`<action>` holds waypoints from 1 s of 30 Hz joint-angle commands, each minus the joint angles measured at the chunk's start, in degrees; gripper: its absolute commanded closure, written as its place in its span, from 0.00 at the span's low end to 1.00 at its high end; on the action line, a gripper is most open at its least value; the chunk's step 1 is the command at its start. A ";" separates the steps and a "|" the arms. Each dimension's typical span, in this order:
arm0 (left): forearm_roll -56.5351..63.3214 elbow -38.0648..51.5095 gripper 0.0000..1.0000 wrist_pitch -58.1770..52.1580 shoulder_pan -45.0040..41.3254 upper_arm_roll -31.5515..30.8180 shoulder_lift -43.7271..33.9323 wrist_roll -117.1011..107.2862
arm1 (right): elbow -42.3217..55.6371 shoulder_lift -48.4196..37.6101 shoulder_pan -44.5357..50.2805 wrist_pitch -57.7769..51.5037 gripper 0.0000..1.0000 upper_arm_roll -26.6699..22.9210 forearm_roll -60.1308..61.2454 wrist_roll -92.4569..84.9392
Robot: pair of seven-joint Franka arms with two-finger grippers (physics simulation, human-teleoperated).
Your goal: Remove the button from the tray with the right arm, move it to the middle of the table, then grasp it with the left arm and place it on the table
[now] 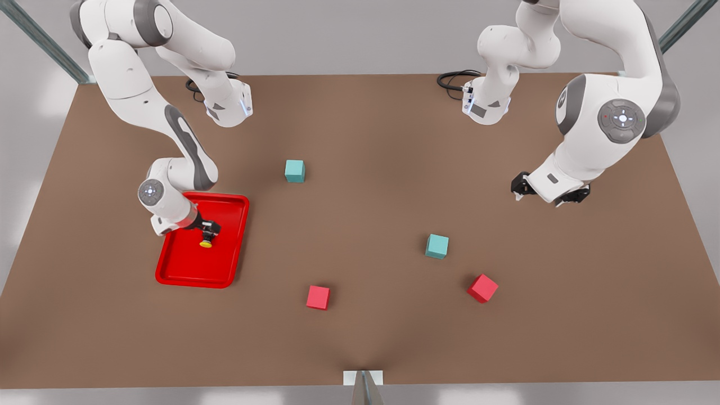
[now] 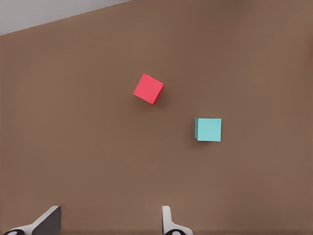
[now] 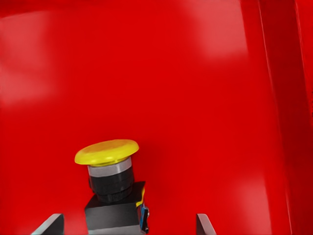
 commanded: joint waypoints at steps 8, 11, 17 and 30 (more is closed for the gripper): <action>-0.05 -0.06 0.00 -0.06 0.33 0.01 0.37 0.00 | 1.36 2.88 1.14 2.49 0.43 0.10 0.03 1.64; 0.04 -0.06 0.00 -0.15 0.33 0.01 0.37 0.00 | 1.53 2.79 1.14 2.23 0.58 0.10 0.03 1.29; 0.04 0.03 0.00 -0.24 0.33 0.01 0.37 0.00 | 1.80 2.09 1.32 1.79 0.60 0.36 -0.06 1.02; -0.05 -0.06 0.00 -0.41 0.33 0.01 0.45 -0.09 | 51.79 17.63 30.66 -34.95 0.61 12.49 -0.32 50.75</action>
